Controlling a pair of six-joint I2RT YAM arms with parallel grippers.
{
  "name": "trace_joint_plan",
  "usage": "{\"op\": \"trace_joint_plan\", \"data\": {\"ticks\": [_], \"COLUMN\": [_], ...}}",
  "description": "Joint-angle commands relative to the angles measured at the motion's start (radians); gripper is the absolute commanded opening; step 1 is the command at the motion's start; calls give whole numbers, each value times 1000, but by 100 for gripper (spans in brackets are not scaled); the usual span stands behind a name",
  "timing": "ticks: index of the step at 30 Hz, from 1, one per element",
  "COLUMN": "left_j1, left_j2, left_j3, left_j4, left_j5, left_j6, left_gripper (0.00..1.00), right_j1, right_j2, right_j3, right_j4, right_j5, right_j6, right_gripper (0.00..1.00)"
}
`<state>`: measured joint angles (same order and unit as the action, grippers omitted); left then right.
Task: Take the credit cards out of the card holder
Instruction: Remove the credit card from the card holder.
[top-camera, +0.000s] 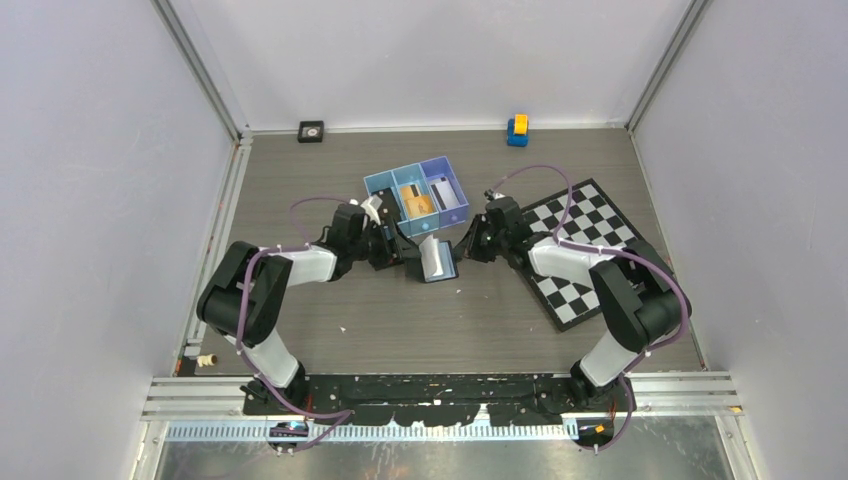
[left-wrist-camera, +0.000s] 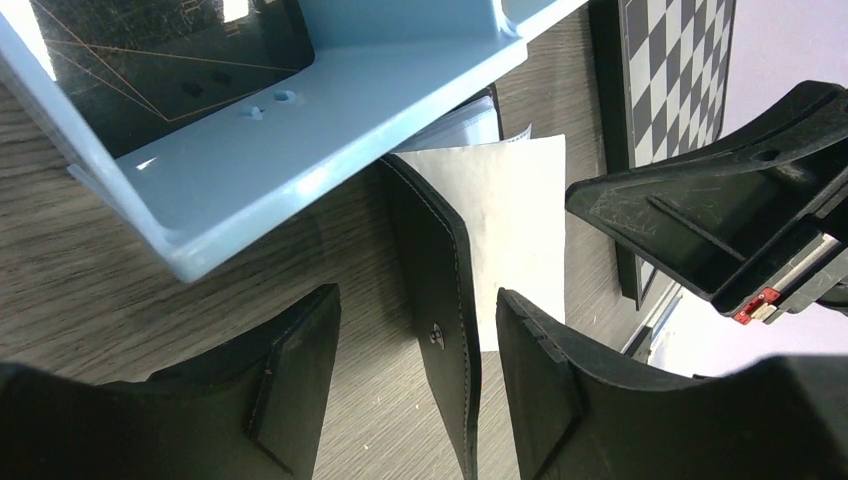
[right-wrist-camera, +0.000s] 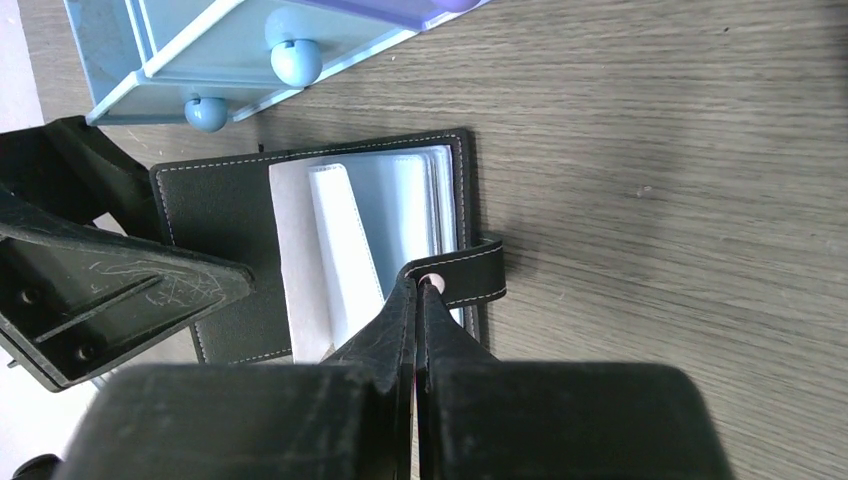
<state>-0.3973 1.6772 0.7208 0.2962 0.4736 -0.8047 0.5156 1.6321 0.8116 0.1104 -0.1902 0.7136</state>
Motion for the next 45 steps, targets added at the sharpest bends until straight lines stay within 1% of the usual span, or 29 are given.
{"op": "trace_joint_plan", "data": {"ticks": [1,5,8,9,11,14,17,20,24,27,29,41,43,45], "left_j1": [-2,-2,-2,-2,-2,-2,-2,-2,-2,-2,-2,-2,-2,-2], "left_j2": [-41,-101,-121,-120,-112,-100,-97,-85,-67,-53,-44,-27,-27,-25], "left_j3": [3,1,-5,-6,-3,1,2,3,9,14,18,20,19,19], "left_j4": [23,-11,-31,-30,-23,-19,-15,-2,6,5,4,6,6,6], "left_j5": [28,32,19,20,36,48,57,75,87,93,97,110,109,106], "left_j6": [21,46,59,58,55,50,44,33,26,25,25,18,18,18], "left_gripper": [60,61,61,62,62,62,63,64,65,65,65,65,65,66], "right_j1": [9,12,20,22,30,42,45,45,45,47,47,63,72,77], "right_j2": [-49,-100,-100,-91,-73,-37,-3,25,63,90,106,129,132,138], "right_j3": [32,22,28,30,39,61,79,89,101,93,85,79,78,82], "right_j4": [12,12,10,13,21,7,-9,-8,-5,58,110,209,222,226], "right_j5": [16,1,-18,-27,-48,-47,-45,-66,-84,-159,-210,-314,-326,-331], "right_j6": [-30,-52,-62,-62,-63,-69,-69,-65,-53,-30,-6,36,44,46], "right_gripper": [2,7,10,12,19,24,27,33,38,46,49,49,46,35]}}
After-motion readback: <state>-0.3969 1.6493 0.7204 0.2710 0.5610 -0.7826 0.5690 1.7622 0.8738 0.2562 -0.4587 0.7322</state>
